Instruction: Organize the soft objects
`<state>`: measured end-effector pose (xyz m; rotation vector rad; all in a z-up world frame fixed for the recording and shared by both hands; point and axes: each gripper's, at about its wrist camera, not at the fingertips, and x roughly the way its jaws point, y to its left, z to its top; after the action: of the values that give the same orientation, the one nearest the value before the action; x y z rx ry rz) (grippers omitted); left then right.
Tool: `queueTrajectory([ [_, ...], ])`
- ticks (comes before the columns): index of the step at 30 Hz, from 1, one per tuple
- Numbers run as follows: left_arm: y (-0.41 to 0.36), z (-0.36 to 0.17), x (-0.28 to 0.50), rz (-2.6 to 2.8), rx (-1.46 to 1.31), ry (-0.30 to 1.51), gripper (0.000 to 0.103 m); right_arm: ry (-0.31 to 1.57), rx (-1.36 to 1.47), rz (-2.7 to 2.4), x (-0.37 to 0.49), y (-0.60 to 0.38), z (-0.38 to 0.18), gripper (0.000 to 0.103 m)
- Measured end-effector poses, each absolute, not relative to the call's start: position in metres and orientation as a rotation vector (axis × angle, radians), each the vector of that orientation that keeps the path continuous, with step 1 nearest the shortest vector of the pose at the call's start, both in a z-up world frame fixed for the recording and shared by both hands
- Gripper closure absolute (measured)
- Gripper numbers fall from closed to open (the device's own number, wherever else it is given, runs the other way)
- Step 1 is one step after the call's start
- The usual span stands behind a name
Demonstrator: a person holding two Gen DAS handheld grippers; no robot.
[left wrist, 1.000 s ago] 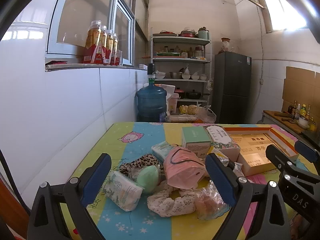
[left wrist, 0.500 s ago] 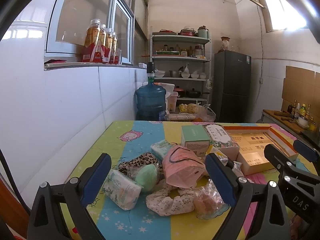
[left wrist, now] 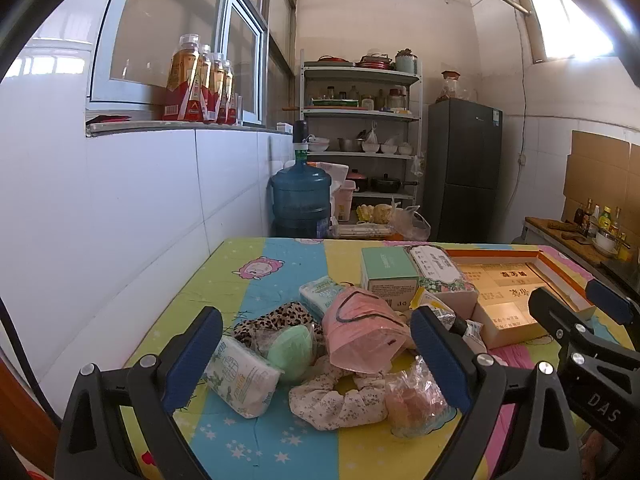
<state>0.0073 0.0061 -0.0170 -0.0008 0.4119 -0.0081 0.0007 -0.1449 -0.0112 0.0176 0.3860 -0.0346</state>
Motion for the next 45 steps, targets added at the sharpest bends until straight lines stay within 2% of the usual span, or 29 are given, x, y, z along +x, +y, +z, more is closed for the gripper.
queueTrajectory([
  [20, 0.026, -0.027, 0.015, 0.033, -0.034, 0.443, 0.007, 0.448, 0.016, 0.015, 0.004, -0.149, -0.031, 0.014],
  [29, 0.054, -0.055, 0.005, 0.017, -0.043, 0.475, 0.007, 0.525, -0.001, 0.216, 0.015, -0.127, -0.055, 0.014],
  [41, 0.091, -0.082, 0.037, 0.048, -0.147, 0.571, 0.007, 0.635, 0.003, 0.322, 0.037, -0.098, -0.086, 0.014],
  [45, 0.094, -0.091, 0.046, 0.056, -0.137, 0.605, 0.011, 0.654, 0.002, 0.322, 0.044, -0.096, -0.092, 0.015],
])
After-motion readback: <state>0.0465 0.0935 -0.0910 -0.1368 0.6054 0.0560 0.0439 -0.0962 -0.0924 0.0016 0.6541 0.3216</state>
